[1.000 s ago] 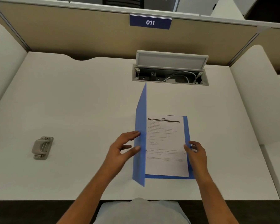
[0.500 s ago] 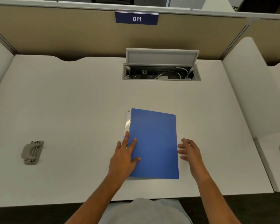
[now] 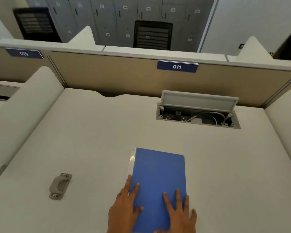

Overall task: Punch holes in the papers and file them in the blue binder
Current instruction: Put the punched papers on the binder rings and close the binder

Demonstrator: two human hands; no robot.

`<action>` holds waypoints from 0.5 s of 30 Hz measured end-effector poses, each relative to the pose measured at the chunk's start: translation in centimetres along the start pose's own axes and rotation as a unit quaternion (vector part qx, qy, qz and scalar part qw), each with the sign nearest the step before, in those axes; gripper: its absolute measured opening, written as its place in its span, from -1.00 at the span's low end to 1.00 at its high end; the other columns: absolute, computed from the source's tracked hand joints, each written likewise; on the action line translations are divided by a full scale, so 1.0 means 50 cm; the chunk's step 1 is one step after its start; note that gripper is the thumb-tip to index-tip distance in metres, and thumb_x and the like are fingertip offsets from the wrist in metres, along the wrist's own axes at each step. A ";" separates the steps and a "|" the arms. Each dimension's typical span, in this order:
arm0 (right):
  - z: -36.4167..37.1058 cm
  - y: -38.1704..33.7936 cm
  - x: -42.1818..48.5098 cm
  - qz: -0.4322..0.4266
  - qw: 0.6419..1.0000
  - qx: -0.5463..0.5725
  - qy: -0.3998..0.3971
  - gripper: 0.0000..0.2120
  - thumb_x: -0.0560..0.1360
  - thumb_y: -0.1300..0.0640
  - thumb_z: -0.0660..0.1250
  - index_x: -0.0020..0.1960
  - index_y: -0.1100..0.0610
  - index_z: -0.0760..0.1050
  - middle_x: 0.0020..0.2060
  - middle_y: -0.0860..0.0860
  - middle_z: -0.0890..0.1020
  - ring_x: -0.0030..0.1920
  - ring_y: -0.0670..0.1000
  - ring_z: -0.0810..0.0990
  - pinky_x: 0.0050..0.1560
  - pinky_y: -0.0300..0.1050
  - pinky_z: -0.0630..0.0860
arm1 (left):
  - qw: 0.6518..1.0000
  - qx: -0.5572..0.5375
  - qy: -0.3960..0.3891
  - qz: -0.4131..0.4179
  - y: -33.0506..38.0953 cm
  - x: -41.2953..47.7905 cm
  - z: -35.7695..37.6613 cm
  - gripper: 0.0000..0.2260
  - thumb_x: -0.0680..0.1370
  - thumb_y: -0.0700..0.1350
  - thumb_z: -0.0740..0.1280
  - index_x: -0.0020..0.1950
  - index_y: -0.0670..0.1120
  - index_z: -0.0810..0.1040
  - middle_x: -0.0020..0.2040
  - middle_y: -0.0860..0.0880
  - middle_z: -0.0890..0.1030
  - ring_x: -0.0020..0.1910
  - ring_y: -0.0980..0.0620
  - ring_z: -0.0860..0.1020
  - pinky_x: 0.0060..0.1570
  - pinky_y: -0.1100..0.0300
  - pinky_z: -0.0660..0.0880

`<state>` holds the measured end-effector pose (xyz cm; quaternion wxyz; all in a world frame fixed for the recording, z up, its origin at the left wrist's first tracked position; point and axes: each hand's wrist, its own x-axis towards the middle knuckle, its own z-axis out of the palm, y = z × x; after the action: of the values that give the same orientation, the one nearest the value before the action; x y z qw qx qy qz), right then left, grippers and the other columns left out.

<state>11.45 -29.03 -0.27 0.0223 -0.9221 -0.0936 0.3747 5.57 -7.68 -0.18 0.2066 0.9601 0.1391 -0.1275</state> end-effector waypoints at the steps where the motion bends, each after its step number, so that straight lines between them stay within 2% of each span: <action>1: -0.006 -0.024 0.013 -0.002 1.000 0.000 0.003 0.32 -0.08 -0.85 -0.15 0.50 -0.37 -0.59 0.64 -0.13 -0.50 0.72 0.25 -0.32 0.65 0.37 -0.02 | 1.000 -0.005 0.012 -0.007 -0.020 0.010 -0.008 -0.19 0.57 0.30 0.36 0.69 0.30 -0.04 0.44 0.42 -0.65 0.60 0.08 0.30 0.24 0.16 0.60; 2: -0.017 -0.053 0.029 -0.009 1.000 0.003 0.004 0.41 -0.18 -0.84 -0.16 0.55 -0.38 -0.55 0.68 -0.10 -0.46 0.72 0.25 -0.32 0.65 0.38 -0.04 | 1.000 -0.004 0.023 -0.012 -0.045 0.026 -0.017 -0.17 0.56 0.33 0.35 0.70 0.30 -0.05 0.46 0.39 -0.65 0.62 0.05 0.28 0.26 0.15 0.60; 3: -0.024 -0.081 0.046 -0.015 1.000 0.004 0.003 0.42 -0.11 -0.86 -0.05 0.59 -0.39 -0.50 0.69 -0.07 -0.44 0.72 0.26 -0.33 0.64 0.39 -0.04 | 0.999 0.000 0.029 -0.019 -0.072 0.043 -0.023 -0.16 0.55 0.37 0.33 0.70 0.29 -0.07 0.47 0.35 -0.64 0.65 0.03 0.24 0.27 0.13 0.60; 4: -0.033 -0.108 0.062 -0.022 1.000 0.004 0.007 0.35 0.06 -0.83 0.13 0.62 -0.39 -0.46 0.69 -0.05 -0.43 0.72 0.27 -0.33 0.64 0.40 -0.04 | 0.999 -0.001 0.039 -0.024 -0.097 0.062 -0.031 -0.14 0.53 0.43 0.29 0.70 0.29 -0.08 0.49 0.34 -0.62 0.66 0.00 0.23 0.27 0.11 0.60; 6: -0.054 -0.158 0.090 -0.036 0.999 0.006 0.032 0.29 0.23 -0.63 0.35 0.64 -0.37 -0.42 0.69 -0.01 -0.44 0.71 0.30 -0.32 0.63 0.42 -0.02 | 0.997 0.007 0.073 -0.016 -0.136 0.108 -0.059 -0.11 0.47 0.51 0.26 0.70 0.28 -0.01 0.57 0.33 -0.54 0.65 -0.07 0.28 0.20 0.04 0.65; 10: -0.110 -0.247 0.152 -0.061 0.995 -0.008 0.075 0.28 0.30 -0.58 0.38 0.69 -0.28 -0.37 0.70 0.10 -0.41 0.70 0.38 -0.29 0.60 0.44 0.04 | 0.998 -0.002 0.054 -0.039 -0.178 0.208 -0.149 -0.14 0.52 0.39 0.37 0.71 0.25 0.02 0.69 0.21 -0.33 0.68 -0.06 0.20 0.32 0.02 0.58; 15: -0.176 -0.331 0.242 -0.060 0.992 -0.011 0.108 0.27 0.31 -0.55 0.42 0.72 -0.24 -0.30 0.71 0.12 -0.35 0.70 0.40 -0.27 0.59 0.47 0.06 | 0.997 0.012 0.056 -0.043 -0.225 0.322 -0.224 -0.14 0.51 0.39 0.40 0.71 0.22 0.08 0.74 0.14 -0.22 0.54 -0.09 0.42 0.24 0.03 0.60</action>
<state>23.48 -10.21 -0.40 0.0450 -0.9501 -0.1501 0.2698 19.01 10.46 0.77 0.1811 0.9612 0.1903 -0.0838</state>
